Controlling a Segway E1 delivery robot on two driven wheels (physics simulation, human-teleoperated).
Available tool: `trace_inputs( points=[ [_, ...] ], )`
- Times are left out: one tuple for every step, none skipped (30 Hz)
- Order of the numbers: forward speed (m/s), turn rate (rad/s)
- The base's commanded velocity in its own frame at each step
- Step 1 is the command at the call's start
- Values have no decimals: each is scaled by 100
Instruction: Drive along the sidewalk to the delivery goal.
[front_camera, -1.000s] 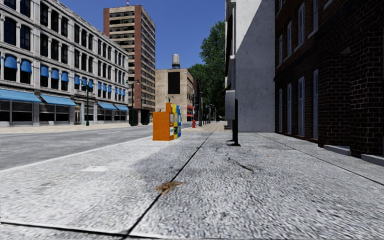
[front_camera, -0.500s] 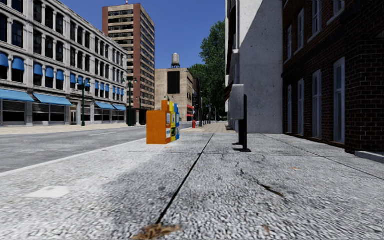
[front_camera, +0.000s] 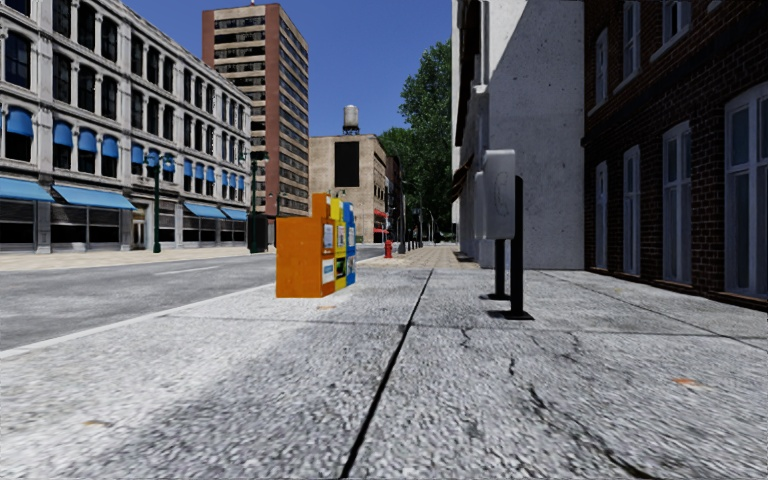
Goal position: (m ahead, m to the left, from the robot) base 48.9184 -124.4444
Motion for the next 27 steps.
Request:
trace_inputs(
  points=[
    [200,0],
    [200,0],
    [200,0],
    [200,0],
    [200,0],
    [200,0],
    [200,0],
    [200,0],
    [200,0],
    [200,0],
    [200,0],
    [200,0],
    [200,0],
    [200,0],
    [200,0],
    [200,0],
    [200,0],
    [200,0],
    [200,0],
    [200,0],
    [200,-2],
    [200,-2],
    [200,-8],
    [200,-11],
    [200,-12],
    [200,-13],
    [200,-13]
  ],
)
